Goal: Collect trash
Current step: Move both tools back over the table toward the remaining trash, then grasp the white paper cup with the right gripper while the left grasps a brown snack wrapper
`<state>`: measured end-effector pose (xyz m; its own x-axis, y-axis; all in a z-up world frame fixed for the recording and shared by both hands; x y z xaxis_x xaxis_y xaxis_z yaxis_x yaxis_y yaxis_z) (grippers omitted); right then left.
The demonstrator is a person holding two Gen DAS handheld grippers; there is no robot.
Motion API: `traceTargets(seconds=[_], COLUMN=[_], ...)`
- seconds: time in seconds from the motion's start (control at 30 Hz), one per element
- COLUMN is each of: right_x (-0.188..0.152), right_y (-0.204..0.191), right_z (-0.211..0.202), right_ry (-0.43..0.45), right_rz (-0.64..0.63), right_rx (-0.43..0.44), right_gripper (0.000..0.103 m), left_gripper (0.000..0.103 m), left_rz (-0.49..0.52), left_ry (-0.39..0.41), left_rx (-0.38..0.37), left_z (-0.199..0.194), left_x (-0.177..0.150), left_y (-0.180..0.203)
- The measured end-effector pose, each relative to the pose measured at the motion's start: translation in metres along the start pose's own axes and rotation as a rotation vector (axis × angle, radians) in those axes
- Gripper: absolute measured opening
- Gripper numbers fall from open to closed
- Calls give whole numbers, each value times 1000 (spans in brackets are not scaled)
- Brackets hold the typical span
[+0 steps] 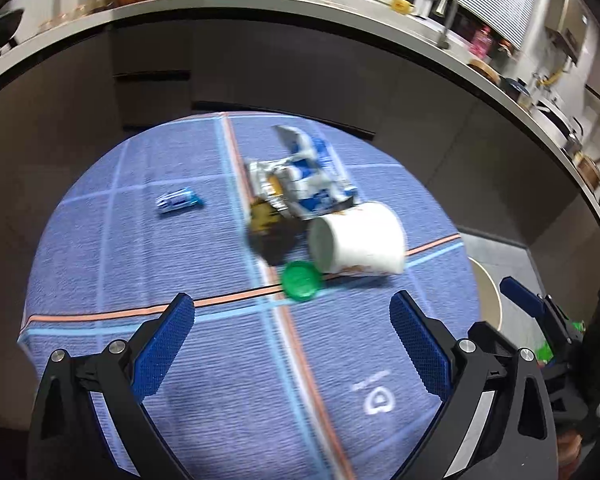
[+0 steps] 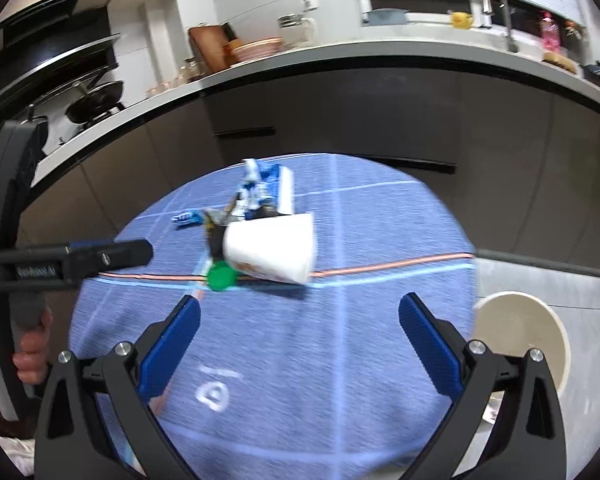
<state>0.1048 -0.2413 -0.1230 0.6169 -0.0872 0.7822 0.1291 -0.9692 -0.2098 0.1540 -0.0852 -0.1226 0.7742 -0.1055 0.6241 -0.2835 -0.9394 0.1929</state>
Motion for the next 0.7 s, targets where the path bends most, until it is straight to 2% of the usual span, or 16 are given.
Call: traceTargets(seconds=[0.13, 0.3, 0.5, 0.7], right_x=[7, 13, 19, 19], right_y=[-18, -28, -25, -24], right_z=[18, 46, 76, 105], right_ry=[-25, -72, -108, -142], right_rz=[5, -23, -1, 4], right_rx=[38, 13, -17, -41], right_gripper=[100, 100, 100, 100], left_gripper=[94, 94, 94, 94], left_rz=[-37, -61, -59, -56], left_ry=[-7, -9, -15, -22], left_rx=[3, 1, -11, -55], left_z=[3, 7, 16, 31], left_x=[-2, -2, 6, 24], left_y=[-26, -45, -54, -54])
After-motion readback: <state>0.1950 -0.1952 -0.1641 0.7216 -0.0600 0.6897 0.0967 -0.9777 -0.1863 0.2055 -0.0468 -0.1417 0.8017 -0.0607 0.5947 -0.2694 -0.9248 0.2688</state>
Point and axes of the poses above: each gripper's, at about its wrist camera, not at the fingertips, and z roughly the way its jaws point, y to its right, x to its top, the point moved 9 cm from there along z, roughly the way its jaws point, and after that the axes turned 1 degree about y, right-handed, at the moved point
